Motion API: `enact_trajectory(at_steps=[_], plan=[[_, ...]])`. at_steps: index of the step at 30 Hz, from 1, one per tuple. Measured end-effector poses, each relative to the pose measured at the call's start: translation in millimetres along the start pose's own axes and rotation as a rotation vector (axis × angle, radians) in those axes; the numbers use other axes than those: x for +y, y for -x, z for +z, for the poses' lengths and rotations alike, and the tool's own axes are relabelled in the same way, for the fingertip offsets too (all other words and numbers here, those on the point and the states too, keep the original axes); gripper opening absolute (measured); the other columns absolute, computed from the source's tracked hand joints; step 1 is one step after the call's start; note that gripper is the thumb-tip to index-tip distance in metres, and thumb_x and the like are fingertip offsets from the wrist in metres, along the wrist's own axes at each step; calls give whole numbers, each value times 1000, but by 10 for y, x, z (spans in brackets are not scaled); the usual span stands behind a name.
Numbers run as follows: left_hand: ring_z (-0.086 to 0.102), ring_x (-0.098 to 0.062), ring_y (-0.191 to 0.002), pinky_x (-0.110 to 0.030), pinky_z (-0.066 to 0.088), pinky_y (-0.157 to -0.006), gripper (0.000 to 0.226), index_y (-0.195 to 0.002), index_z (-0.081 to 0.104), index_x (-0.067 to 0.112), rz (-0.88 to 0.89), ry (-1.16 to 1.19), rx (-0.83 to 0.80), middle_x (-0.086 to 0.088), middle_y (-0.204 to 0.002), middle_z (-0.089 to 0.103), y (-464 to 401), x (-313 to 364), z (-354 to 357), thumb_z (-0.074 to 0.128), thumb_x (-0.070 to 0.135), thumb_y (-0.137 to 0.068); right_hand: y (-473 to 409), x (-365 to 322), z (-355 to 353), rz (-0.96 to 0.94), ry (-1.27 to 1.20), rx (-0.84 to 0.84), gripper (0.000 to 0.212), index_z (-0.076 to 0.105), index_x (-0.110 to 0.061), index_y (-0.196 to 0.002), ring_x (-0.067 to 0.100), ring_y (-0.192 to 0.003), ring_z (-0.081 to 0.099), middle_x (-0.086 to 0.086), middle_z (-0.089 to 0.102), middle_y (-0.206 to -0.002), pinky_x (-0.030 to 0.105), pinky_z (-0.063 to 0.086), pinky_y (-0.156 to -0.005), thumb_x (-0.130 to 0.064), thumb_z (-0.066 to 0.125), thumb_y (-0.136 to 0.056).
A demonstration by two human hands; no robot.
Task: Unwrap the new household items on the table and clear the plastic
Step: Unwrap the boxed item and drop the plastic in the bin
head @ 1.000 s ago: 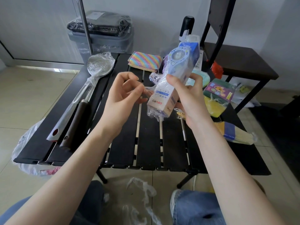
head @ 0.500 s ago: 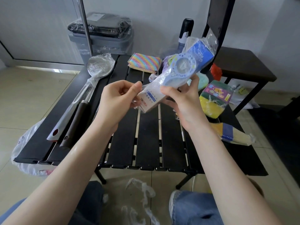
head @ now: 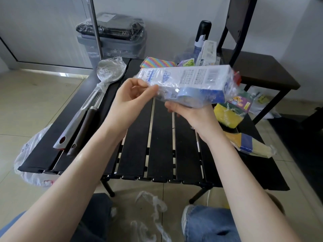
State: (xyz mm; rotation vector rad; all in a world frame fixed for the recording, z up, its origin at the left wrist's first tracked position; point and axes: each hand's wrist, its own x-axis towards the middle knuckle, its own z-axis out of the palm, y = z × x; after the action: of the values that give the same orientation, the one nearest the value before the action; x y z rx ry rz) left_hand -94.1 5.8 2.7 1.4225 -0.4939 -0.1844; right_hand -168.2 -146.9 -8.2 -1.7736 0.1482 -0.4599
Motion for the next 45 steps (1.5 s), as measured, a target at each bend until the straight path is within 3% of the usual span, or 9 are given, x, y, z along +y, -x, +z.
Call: enact_trajectory(at_steps=[5,9,11,13,17,21,29,33,45], plan=[[55,0,-69,-12,44,-72,28,-93,54,19,139,-149,42,6,-74,59,-67,-25,-132,75,5,-79,64,-51,-91,74,-336,-218,32,63,-20,-113,13,-92,71,-3,72,-104,27,57,-77,-9,67,-84],[57,3,-71,-11,46,-73,31,-90,58,22,206,-202,27,6,-79,60,-111,49,-230,77,2,-75,39,-76,-189,207,-693,-257,27,80,-20,-73,10,-84,72,-1,76,-86,30,59,-75,-32,84,-49],[59,2,-75,-17,47,-73,33,-87,59,27,214,-266,5,15,-79,63,-114,66,-248,80,7,-71,21,-63,-236,233,-662,-266,26,75,-15,-94,19,-99,69,5,73,-101,44,54,-90,-35,63,-81],[61,1,-80,-24,45,-75,32,-84,58,33,242,-375,-32,22,-79,65,-101,68,-245,81,16,-68,18,-140,-267,286,-577,-288,40,64,-14,-104,17,-85,71,3,73,-90,33,55,-71,-45,43,-90],[58,10,-78,-15,43,-74,39,-85,53,34,289,-522,-33,22,-81,63,-68,30,-177,84,17,-69,44,-215,-243,243,-85,-332,55,48,-27,-121,1,-80,68,-16,72,-91,19,51,-65,-47,60,-71],[55,11,-75,-4,39,-71,29,-86,60,18,343,-652,16,19,-79,60,-53,1,-156,83,29,-70,38,-232,-176,189,134,-315,54,41,-43,-126,-13,-96,59,-29,61,-107,16,49,-78,-47,67,-80],[57,4,-70,-13,42,-70,17,-74,61,10,166,-278,-162,12,-73,64,-30,86,-119,66,16,-89,18,-223,-153,177,126,-241,38,48,-42,-119,-11,-80,64,-23,67,-94,8,51,-64,-34,67,-88],[62,-16,-97,-36,44,-87,21,-80,58,20,286,-400,-211,8,-94,69,-25,39,-144,59,40,-85,7,-230,-145,170,102,-158,42,48,-31,-131,-13,-83,63,-23,64,-101,9,50,-67,-39,59,-92],[48,-13,-98,-20,35,-88,18,-79,62,23,444,-652,-223,15,-87,58,-13,-29,-78,66,41,-79,-1,-182,-157,262,58,-63,34,55,-35,-125,-6,-87,67,-18,69,-103,15,52,-71,-51,47,-96]])
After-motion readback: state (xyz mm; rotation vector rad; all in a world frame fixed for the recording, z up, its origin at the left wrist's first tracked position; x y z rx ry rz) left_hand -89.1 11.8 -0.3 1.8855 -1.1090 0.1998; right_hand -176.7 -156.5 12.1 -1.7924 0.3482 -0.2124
